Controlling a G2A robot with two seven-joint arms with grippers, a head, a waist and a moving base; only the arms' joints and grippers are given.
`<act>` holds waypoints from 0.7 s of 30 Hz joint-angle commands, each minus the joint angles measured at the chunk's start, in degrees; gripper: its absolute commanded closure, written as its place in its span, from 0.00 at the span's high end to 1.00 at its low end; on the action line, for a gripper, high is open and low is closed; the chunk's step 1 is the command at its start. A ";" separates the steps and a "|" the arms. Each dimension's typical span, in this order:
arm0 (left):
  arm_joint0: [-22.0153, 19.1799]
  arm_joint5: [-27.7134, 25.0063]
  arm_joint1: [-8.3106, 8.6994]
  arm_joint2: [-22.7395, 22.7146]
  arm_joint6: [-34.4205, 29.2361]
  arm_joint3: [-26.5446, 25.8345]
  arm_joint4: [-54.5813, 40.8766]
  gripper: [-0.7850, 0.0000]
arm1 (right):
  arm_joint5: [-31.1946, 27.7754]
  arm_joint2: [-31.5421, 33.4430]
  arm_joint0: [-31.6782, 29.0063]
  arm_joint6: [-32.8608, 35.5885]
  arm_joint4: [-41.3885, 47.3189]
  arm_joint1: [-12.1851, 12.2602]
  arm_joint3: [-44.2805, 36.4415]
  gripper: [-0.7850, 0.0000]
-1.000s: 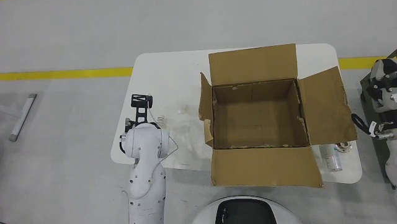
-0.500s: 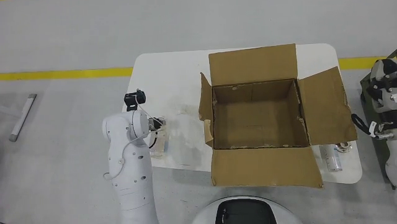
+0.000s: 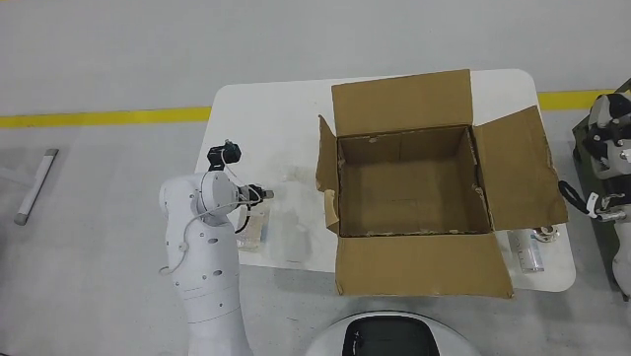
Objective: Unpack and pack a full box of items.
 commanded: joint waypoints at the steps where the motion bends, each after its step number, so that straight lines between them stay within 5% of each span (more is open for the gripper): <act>1: 0.00 0.00 0.00 0.00 0.00 0.00 0.00 1.00 | 0.00 0.00 0.00 0.00 0.00 0.00 0.00 0.00; 15: 2.57 -9.54 2.15 -2.04 0.00 4.22 -1.76 1.00 | 0.00 0.00 0.00 0.00 0.00 0.00 0.00 0.00; 21: 2.85 -9.74 3.33 -0.51 0.00 6.98 -2.07 1.00 | 0.00 0.00 0.00 0.00 0.00 0.00 0.00 0.00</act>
